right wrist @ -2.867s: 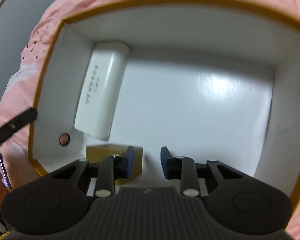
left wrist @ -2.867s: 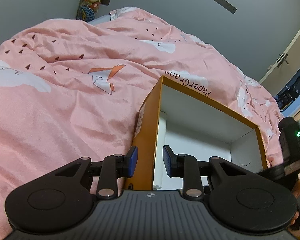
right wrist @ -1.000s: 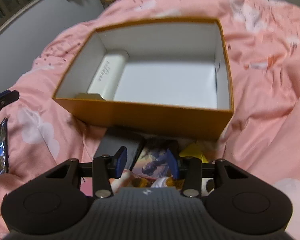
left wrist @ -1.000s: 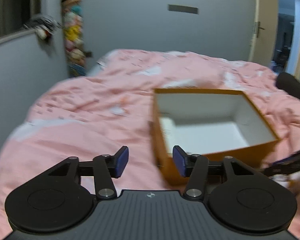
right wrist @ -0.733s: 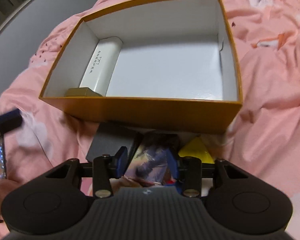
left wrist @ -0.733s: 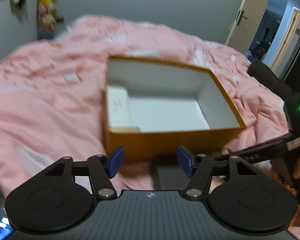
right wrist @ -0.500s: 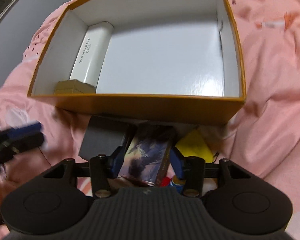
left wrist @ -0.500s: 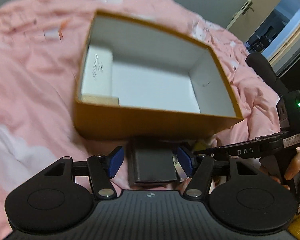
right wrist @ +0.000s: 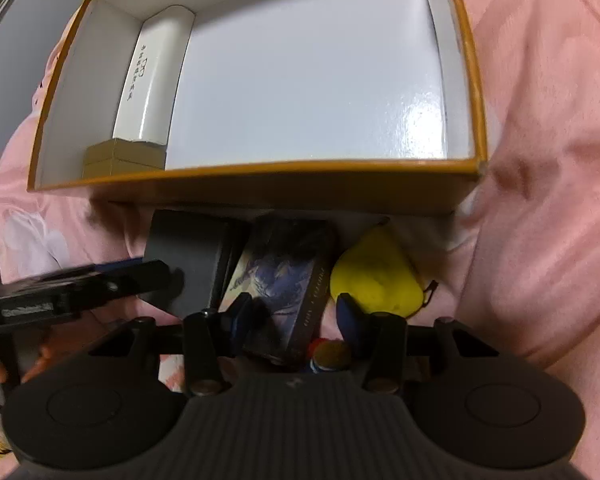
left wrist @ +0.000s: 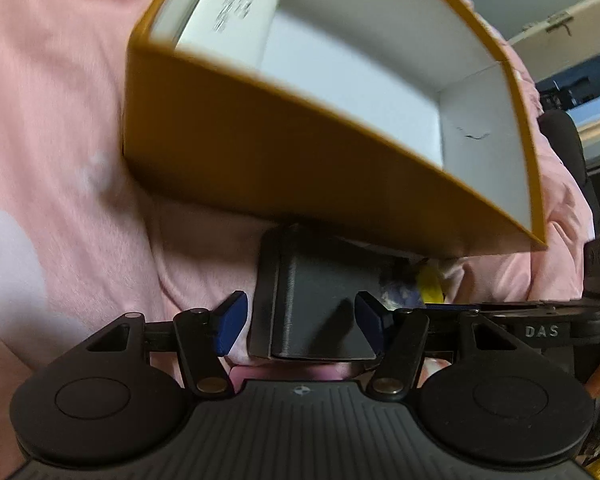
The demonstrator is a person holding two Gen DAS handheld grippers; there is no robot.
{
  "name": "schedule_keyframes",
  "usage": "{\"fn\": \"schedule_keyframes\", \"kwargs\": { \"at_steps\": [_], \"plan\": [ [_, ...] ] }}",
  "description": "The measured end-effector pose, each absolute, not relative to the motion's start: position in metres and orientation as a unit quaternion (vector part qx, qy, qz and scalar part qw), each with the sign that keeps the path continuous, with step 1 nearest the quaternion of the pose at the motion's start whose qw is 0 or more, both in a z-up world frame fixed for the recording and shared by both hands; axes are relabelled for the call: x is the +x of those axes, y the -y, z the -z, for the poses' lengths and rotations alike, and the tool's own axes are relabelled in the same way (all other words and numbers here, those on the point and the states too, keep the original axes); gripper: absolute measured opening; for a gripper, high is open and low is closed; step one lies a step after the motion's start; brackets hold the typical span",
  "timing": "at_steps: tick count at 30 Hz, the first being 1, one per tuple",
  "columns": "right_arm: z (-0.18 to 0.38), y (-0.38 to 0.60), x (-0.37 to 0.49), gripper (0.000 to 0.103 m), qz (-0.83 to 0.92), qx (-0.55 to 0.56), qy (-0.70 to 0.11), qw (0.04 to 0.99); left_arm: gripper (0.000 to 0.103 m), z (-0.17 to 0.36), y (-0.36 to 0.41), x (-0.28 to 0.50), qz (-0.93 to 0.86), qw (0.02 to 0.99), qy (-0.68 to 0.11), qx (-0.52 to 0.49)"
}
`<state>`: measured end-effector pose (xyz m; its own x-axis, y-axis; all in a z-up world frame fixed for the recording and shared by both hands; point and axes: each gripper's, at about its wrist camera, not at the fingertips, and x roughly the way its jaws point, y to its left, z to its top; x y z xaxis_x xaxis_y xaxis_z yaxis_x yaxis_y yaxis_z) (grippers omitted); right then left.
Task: Organize objects
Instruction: 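Grasp the black card case with the left gripper while the right gripper grasps the photo card pack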
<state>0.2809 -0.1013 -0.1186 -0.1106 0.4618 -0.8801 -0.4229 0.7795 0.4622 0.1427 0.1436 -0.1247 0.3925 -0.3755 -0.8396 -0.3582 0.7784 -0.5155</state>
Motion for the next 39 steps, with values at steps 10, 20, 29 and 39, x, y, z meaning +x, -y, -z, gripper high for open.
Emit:
{"fn": "schedule_keyframes", "kwargs": {
  "at_steps": [10, 20, 29, 39],
  "plan": [
    [0.139, 0.096, 0.295, 0.049, -0.341, 0.053, -0.698, 0.628, 0.079, 0.146, -0.15, 0.151, 0.026, 0.742, -0.553, -0.379],
    [0.149, 0.094, 0.295, 0.046, -0.329, 0.092, -0.696, 0.631, 0.051, 0.129, -0.162, 0.131, 0.022, 0.757, -0.523, -0.392],
    [0.114, 0.102, 0.273, 0.026, -0.345, 0.089, -0.64, 0.681, 0.039, 0.087, -0.167, 0.108, 0.027, 0.788, -0.486, -0.378],
    [0.055, 0.095, 0.233, 0.024, -0.368, 0.014, -0.551, 0.749, 0.039, 0.037, -0.161, 0.083, 0.044, 0.833, -0.424, -0.352]
  ]
}}
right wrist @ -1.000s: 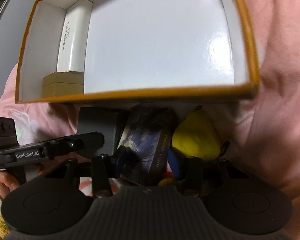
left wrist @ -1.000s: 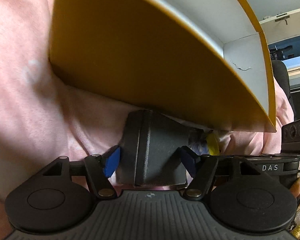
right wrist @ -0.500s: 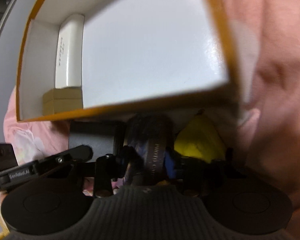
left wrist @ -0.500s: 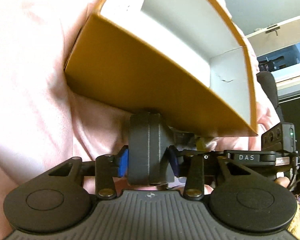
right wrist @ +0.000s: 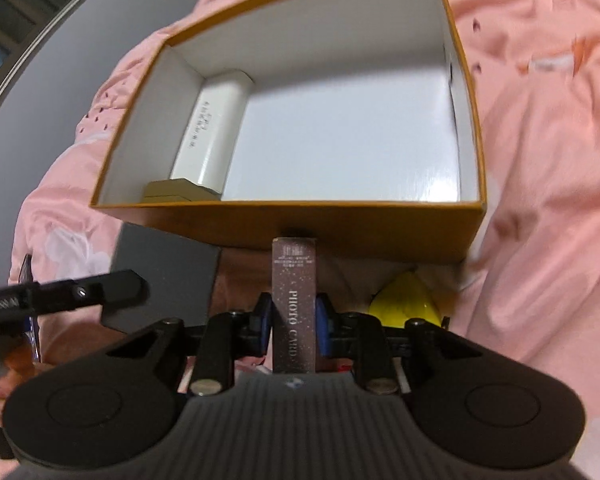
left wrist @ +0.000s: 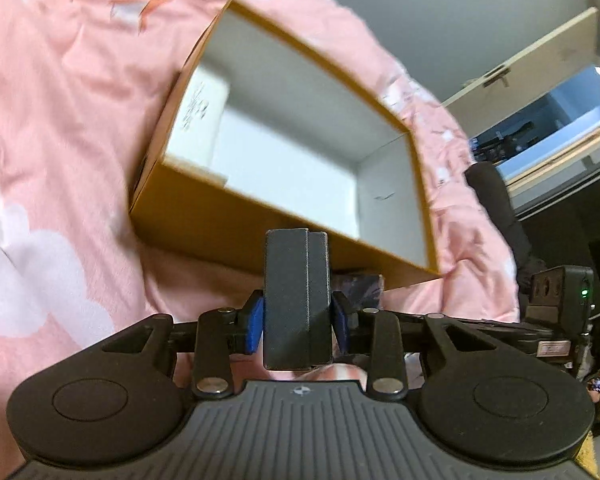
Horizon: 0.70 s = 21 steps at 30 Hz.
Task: Organize objects
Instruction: 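Grasp the black card case with the left gripper while the right gripper grasps the photo card pack, then lower the black case and photo card pack into the orange box with both grippers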
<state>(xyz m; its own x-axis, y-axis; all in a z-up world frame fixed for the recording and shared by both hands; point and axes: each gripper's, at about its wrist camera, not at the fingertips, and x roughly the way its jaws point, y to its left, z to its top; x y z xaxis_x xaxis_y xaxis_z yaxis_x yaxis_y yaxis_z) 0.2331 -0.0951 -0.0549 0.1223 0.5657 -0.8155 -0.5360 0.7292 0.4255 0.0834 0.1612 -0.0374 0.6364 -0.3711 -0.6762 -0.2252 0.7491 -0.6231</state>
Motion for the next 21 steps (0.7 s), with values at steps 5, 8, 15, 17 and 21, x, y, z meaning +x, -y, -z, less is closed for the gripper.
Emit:
{"fn": "schedule_keyframes", "kwargs": {
  "at_steps": [5, 8, 15, 17, 21],
  "plan": [
    [0.03, 0.111, 0.232, 0.024, -0.387, 0.015, -0.527, 0.756, 0.039, 0.013, -0.154, 0.085, 0.055, 0.852, -0.397, -0.336],
    [0.016, 0.115, 0.229, 0.024, -0.398, 0.014, -0.512, 0.761, 0.038, 0.002, -0.151, 0.094, 0.055, 0.86, -0.387, -0.328],
    [-0.018, 0.116, 0.238, 0.024, -0.429, 0.046, -0.5, 0.751, 0.038, -0.015, -0.157, 0.113, 0.053, 0.871, -0.373, -0.316],
    [-0.027, 0.115, 0.242, 0.024, -0.432, 0.049, -0.491, 0.755, 0.038, -0.022, -0.161, 0.116, 0.057, 0.875, -0.363, -0.316],
    [-0.039, 0.107, 0.26, 0.024, -0.423, 0.058, -0.47, 0.772, 0.038, -0.034, -0.164, 0.133, 0.046, 0.888, -0.345, -0.3]
  ]
}}
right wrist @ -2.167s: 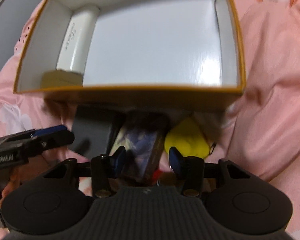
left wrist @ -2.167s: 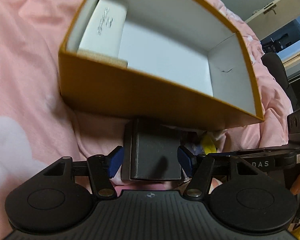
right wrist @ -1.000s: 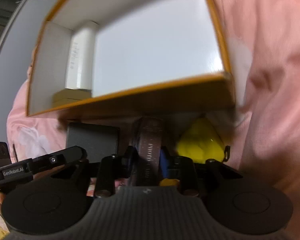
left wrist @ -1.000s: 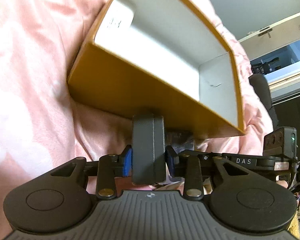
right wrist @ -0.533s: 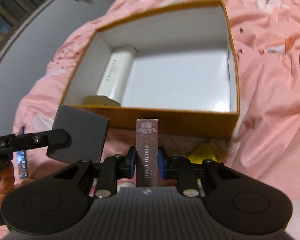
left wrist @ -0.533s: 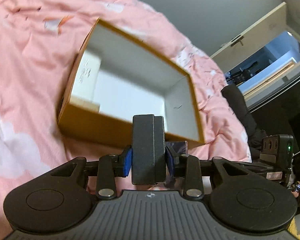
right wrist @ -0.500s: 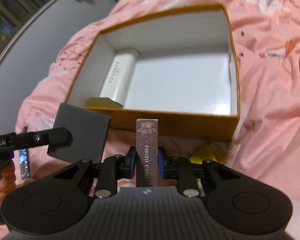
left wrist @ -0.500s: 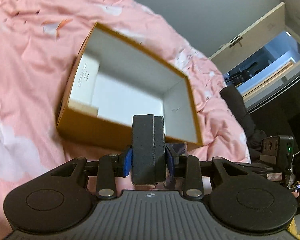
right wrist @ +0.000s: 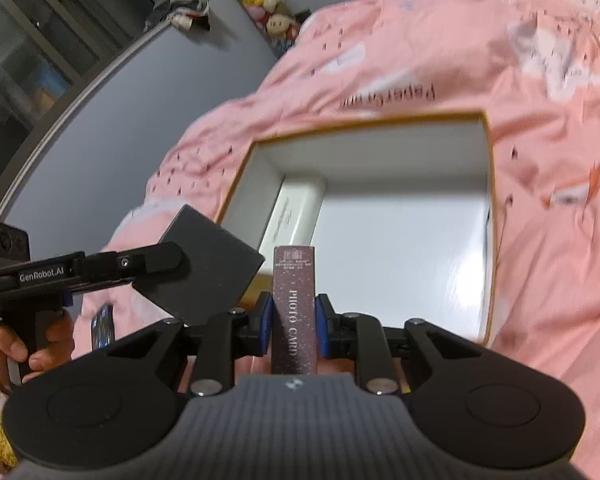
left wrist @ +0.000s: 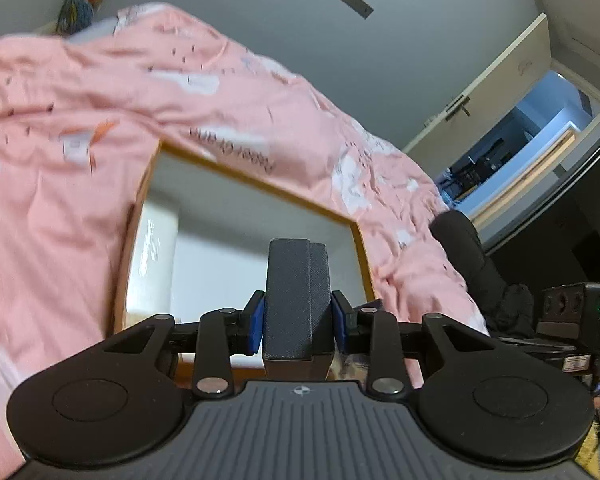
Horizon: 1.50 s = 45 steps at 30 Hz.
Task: Organize objects
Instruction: 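Lower the black case and photo card pack into the orange box with both grippers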
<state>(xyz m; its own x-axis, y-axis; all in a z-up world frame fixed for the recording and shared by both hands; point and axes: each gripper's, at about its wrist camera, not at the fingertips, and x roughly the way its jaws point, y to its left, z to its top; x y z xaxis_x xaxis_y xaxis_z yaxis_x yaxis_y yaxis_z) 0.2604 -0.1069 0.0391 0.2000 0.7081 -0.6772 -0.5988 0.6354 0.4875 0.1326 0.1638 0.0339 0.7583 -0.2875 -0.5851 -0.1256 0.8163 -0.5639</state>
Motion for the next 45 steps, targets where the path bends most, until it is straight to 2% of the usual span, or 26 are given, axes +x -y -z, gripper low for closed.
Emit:
{"fn": "schedule_keyframes", "kwargs": {
  "at_steps": [7, 15, 26, 28, 32, 35, 45],
  "plan": [
    [-0.021, 0.081, 0.31, 0.024, -0.381, 0.082, -0.478, 0.787, 0.038, -0.017, -0.166, 0.187, 0.005, 0.893, -0.358, -0.274],
    [0.032, 0.047, 0.363, 0.024, -0.353, 0.099, -0.524, 0.769, 0.038, 0.041, -0.177, 0.262, -0.025, 0.868, -0.406, -0.283],
    [0.064, 0.036, 0.395, 0.024, -0.324, 0.1, -0.536, 0.774, 0.038, 0.075, -0.183, 0.292, -0.013, 0.855, -0.425, -0.297],
    [0.067, 0.036, 0.396, 0.024, -0.323, 0.1, -0.537, 0.773, 0.042, 0.075, -0.185, 0.295, -0.02, 0.852, -0.436, -0.288],
    [0.07, 0.034, 0.395, 0.024, -0.326, 0.104, -0.538, 0.77, 0.046, 0.074, -0.181, 0.298, -0.023, 0.851, -0.459, -0.255],
    [0.073, 0.034, 0.395, 0.024, -0.327, 0.107, -0.541, 0.767, 0.052, 0.071, -0.171, 0.3, -0.037, 0.863, -0.466, -0.191],
    [0.07, 0.036, 0.395, 0.024, -0.322, 0.104, -0.536, 0.773, 0.055, 0.055, -0.148, 0.291, -0.016, 0.87, -0.49, -0.049]
  ]
}}
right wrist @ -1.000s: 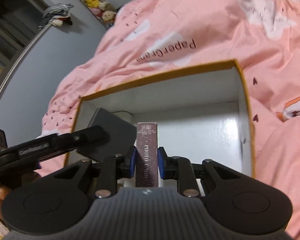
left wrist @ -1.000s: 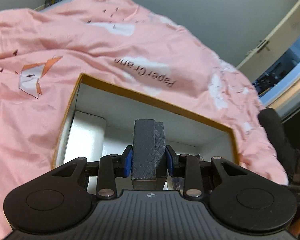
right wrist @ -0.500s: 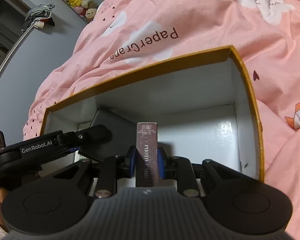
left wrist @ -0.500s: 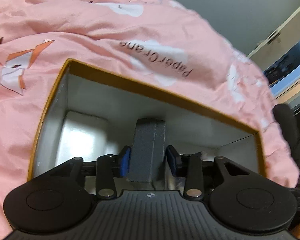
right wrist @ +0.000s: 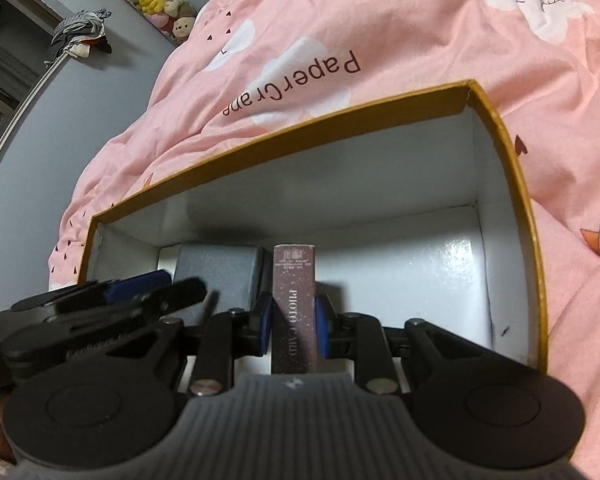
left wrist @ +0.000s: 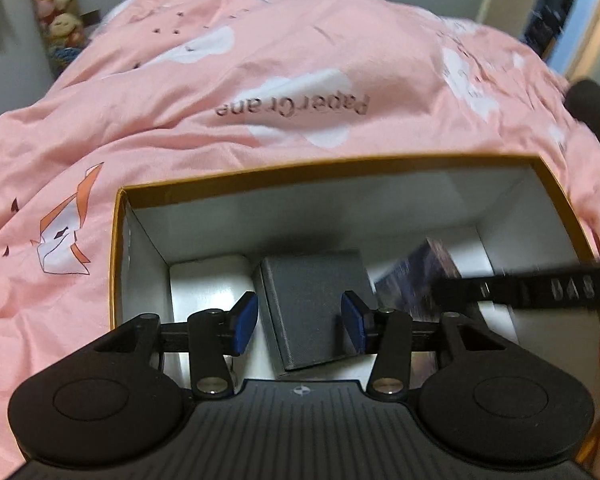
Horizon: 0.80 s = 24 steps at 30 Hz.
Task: Organize objects
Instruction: 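Lower the black case and photo card pack into the orange box with both grippers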
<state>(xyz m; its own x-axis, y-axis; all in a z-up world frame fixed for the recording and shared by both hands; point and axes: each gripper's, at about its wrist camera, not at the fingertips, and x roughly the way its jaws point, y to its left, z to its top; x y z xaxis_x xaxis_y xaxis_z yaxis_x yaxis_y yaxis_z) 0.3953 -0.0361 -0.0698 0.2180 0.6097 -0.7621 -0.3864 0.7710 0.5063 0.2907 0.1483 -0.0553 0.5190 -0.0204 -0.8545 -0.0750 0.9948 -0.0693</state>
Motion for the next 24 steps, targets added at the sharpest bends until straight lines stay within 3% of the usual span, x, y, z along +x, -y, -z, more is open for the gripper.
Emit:
{"fn": "schedule_keyframes", "kwargs": {
  "at_steps": [9, 18, 24],
  "plan": [
    [0.074, 0.031, 0.403, 0.024, -0.313, 0.131, -0.533, 0.775, 0.061, 0.074, -0.125, 0.284, 0.03, 0.841, -0.538, 0.051],
    [0.08, 0.022, 0.413, 0.024, -0.325, 0.136, -0.534, 0.768, 0.06, 0.08, -0.129, 0.298, 0.024, 0.838, -0.543, 0.04],
    [0.077, 0.01, 0.413, 0.025, -0.332, 0.079, -0.532, 0.775, 0.056, 0.081, -0.132, 0.3, 0.015, 0.842, -0.537, 0.041]
  ]
}}
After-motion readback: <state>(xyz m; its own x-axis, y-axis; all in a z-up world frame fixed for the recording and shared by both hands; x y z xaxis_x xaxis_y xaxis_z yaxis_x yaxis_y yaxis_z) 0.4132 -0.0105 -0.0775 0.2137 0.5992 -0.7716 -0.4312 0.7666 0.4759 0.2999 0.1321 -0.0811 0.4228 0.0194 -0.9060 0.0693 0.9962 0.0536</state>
